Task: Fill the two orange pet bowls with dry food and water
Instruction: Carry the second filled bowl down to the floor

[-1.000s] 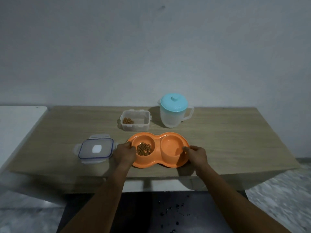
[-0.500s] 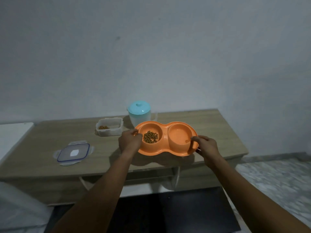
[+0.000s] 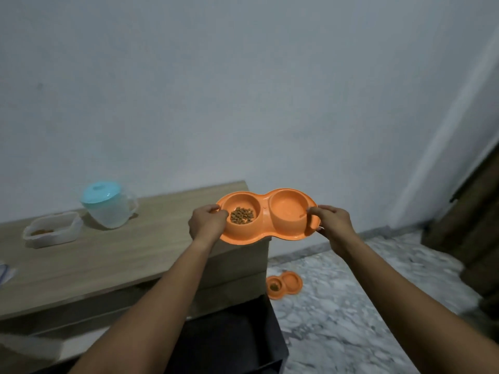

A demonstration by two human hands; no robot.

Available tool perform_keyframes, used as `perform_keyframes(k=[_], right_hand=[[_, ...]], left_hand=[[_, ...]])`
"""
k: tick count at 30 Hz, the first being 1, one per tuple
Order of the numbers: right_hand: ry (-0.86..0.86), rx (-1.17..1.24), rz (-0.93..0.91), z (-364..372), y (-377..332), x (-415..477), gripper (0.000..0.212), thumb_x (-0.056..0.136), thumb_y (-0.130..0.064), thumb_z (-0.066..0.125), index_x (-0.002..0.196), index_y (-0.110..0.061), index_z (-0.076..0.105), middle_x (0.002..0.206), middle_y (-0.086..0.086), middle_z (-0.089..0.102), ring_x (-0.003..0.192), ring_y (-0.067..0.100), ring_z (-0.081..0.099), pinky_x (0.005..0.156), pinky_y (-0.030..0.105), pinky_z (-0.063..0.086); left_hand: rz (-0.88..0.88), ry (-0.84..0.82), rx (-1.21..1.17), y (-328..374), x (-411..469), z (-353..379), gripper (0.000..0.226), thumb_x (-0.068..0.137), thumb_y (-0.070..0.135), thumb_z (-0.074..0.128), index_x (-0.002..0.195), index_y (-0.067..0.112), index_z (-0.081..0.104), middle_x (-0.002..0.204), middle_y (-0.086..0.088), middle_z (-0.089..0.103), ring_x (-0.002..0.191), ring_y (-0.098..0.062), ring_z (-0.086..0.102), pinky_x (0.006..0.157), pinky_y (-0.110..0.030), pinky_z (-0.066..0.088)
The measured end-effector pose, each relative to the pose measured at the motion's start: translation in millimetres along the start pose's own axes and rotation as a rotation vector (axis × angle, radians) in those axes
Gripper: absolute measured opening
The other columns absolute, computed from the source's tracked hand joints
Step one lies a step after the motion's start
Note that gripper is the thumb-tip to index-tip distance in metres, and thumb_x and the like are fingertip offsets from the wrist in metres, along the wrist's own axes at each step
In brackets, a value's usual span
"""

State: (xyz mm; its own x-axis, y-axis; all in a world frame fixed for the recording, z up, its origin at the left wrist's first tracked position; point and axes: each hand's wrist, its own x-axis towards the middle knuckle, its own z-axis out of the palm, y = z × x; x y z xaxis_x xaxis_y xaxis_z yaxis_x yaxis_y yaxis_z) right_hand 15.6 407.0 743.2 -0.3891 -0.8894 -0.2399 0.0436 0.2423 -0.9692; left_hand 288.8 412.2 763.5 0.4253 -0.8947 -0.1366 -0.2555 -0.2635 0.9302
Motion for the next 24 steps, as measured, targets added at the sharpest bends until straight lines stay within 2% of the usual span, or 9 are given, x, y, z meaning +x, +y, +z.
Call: perform_keyframes(k=[7, 11, 15, 18, 22, 24], right_hand=[[0.139, -0.005, 0.011, -114, -1, 69, 0.037, 0.081, -0.016, 0.078, 0.115, -0.002, 0.072, 0.105, 0.019, 0.074, 0.095, 0.031, 0.068, 0.079, 0.039, 0.057], [0.185, -0.032, 0.022, -165, 4, 128, 0.034, 0.081, -0.016, 0.077, 0.112, -0.003, 0.072, 0.102, 0.019, 0.074, 0.094, 0.030, 0.069, 0.088, 0.045, 0.059], [0.202, -0.054, 0.052, -197, 21, 202, 0.032, 0.081, -0.013, 0.074, 0.111, -0.003, 0.072, 0.102, 0.019, 0.074, 0.092, 0.030, 0.069, 0.086, 0.044, 0.059], [0.191, -0.079, 0.102, -214, 43, 264, 0.033, 0.080, -0.012, 0.073, 0.112, -0.006, 0.071, 0.108, 0.019, 0.073, 0.101, 0.034, 0.070, 0.089, 0.049, 0.060], [0.191, -0.140, 0.193, -229, 85, 356, 0.039, 0.076, -0.011, 0.074, 0.114, -0.011, 0.071, 0.109, 0.013, 0.072, 0.103, 0.031, 0.070, 0.093, 0.053, 0.058], [0.174, -0.165, 0.238, -233, 112, 405, 0.036, 0.071, -0.013, 0.074, 0.107, -0.016, 0.073, 0.107, 0.010, 0.072, 0.102, 0.030, 0.070, 0.095, 0.053, 0.057]], left_hand=[[0.031, -0.142, 0.004, 35, -13, 136, 0.041, 0.076, 0.026, 0.067, 0.117, 0.022, 0.070, 0.116, 0.000, 0.068, 0.104, -0.023, 0.063, 0.092, -0.034, 0.052], [0.028, -0.214, -0.007, 39, 1, 224, 0.041, 0.078, 0.026, 0.067, 0.119, 0.021, 0.068, 0.113, 0.001, 0.068, 0.095, -0.020, 0.063, 0.083, -0.033, 0.053], [0.016, -0.232, 0.001, 30, 31, 310, 0.038, 0.079, 0.026, 0.067, 0.117, 0.022, 0.068, 0.119, 0.001, 0.067, 0.101, -0.021, 0.062, 0.090, -0.037, 0.053], [-0.011, -0.228, 0.020, 15, 57, 374, 0.038, 0.080, 0.025, 0.067, 0.119, 0.022, 0.067, 0.122, 0.001, 0.066, 0.102, -0.020, 0.061, 0.088, -0.031, 0.048], [-0.068, -0.198, 0.073, -17, 90, 461, 0.036, 0.080, 0.022, 0.071, 0.116, 0.020, 0.069, 0.122, -0.004, 0.067, 0.113, -0.025, 0.061, 0.088, -0.027, 0.042], [-0.118, -0.205, 0.111, -39, 110, 505, 0.037, 0.078, 0.023, 0.070, 0.114, 0.020, 0.070, 0.118, -0.004, 0.069, 0.110, -0.024, 0.063, 0.089, -0.028, 0.045]])
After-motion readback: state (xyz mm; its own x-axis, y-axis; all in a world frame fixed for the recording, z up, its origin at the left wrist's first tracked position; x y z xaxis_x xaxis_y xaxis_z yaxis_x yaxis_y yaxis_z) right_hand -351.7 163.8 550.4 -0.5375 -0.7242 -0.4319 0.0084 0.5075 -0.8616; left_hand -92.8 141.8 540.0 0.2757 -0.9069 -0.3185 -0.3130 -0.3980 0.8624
